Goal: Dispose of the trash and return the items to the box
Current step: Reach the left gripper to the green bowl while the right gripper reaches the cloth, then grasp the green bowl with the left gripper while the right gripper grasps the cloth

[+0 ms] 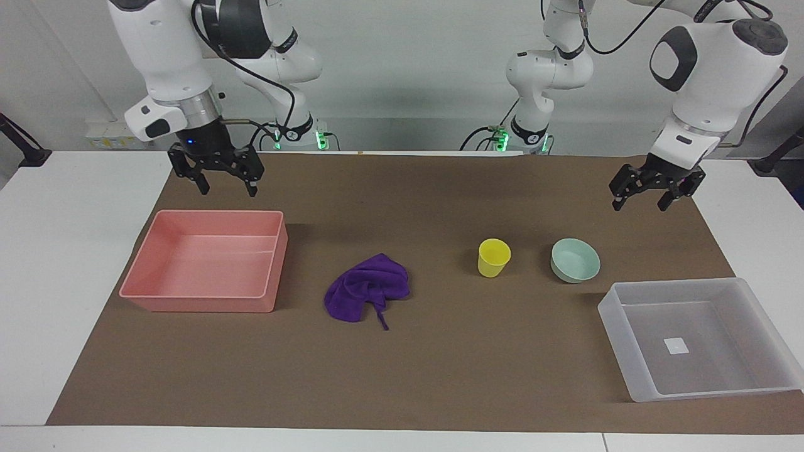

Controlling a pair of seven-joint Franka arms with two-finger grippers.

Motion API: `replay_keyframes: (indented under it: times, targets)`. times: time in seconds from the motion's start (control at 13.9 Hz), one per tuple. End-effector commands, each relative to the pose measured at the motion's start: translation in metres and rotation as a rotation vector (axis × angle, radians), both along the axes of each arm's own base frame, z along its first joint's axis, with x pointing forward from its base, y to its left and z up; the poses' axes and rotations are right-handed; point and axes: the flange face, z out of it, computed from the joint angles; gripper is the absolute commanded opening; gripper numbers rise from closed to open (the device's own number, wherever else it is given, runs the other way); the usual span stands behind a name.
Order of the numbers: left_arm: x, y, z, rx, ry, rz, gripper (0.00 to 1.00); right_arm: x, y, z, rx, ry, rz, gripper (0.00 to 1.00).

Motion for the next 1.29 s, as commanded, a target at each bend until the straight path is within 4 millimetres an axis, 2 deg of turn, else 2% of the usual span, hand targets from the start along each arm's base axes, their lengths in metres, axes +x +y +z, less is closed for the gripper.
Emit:
replay_keyframes:
  times: [0.0, 0.36, 0.5, 0.72, 0.86, 0.94, 1.01, 1.08, 1.15, 1.22]
  targets:
    - [-0.013, 0.002, -0.040, 0.006, -0.020, 0.000, 1.00, 0.018, 0.033, -0.038, 0.013, -0.017, 0.033, 1.00]
    - [-0.018, 0.008, -0.133, 0.008, -0.063, 0.011, 1.00, 0.054, 0.122, -0.137, 0.081, -0.039, 0.079, 1.00]
    - [-0.019, 0.008, -0.164, 0.008, -0.090, 0.012, 1.00, 0.060, 0.142, -0.167, 0.075, -0.048, 0.101, 1.00]
    - [-0.019, 0.009, -0.203, 0.013, -0.077, 0.006, 1.00, 0.064, 0.173, -0.210, 0.074, -0.059, 0.134, 1.00]
    - [-0.018, 0.007, -0.218, 0.014, -0.076, 0.003, 1.00, 0.064, 0.194, -0.241, 0.073, -0.075, 0.149, 1.00]
    - [-0.019, 0.007, -0.222, 0.015, -0.069, 0.003, 1.00, 0.064, 0.199, -0.249, 0.072, -0.075, 0.152, 1.00]
    - [-0.019, 0.007, -0.228, 0.015, -0.059, 0.001, 0.81, 0.061, 0.204, -0.251, 0.071, -0.070, 0.162, 1.00]
    - [-0.019, 0.008, -0.227, 0.015, -0.054, 0.002, 0.46, 0.056, 0.207, -0.256, 0.068, -0.058, 0.171, 1.00]
    - [-0.019, 0.008, -0.228, 0.016, -0.053, 0.002, 0.16, 0.054, 0.206, -0.260, 0.064, -0.052, 0.179, 1.00]
    - [-0.018, 0.008, -0.226, 0.016, -0.054, 0.002, 0.00, 0.051, 0.204, -0.268, 0.061, -0.040, 0.172, 1.00]
